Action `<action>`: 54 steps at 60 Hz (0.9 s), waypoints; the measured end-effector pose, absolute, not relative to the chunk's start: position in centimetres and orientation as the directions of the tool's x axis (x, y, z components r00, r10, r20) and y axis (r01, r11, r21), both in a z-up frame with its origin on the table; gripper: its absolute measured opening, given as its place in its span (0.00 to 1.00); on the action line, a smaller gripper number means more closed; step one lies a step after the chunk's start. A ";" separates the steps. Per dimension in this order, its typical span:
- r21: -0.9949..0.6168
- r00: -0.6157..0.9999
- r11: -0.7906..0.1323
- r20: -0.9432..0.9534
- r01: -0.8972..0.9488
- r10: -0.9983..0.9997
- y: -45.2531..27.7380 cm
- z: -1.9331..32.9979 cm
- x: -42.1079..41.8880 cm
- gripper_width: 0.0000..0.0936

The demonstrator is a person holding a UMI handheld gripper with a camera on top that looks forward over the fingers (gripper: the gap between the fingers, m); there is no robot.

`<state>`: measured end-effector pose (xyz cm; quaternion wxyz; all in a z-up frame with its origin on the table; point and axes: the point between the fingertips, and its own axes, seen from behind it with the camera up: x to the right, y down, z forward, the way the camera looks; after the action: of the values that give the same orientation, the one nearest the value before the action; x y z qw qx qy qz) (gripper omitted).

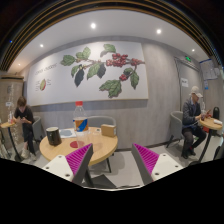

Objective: Pour water

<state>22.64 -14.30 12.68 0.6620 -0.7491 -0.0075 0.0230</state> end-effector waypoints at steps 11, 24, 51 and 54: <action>-0.994 0.998 -0.113 -0.002 0.005 0.066 -13.8 13.4 22.0 0.90; -0.992 0.989 -0.127 -0.013 0.007 0.149 -10.5 12.0 16.1 0.90; -0.994 0.977 -0.109 -0.045 -0.022 0.210 3.8 9.9 7.7 0.90; -0.995 0.979 -0.088 -0.060 -0.043 0.193 5.1 10.4 7.3 0.90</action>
<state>7.33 5.10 10.40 0.6733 -0.7324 -0.0510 0.0877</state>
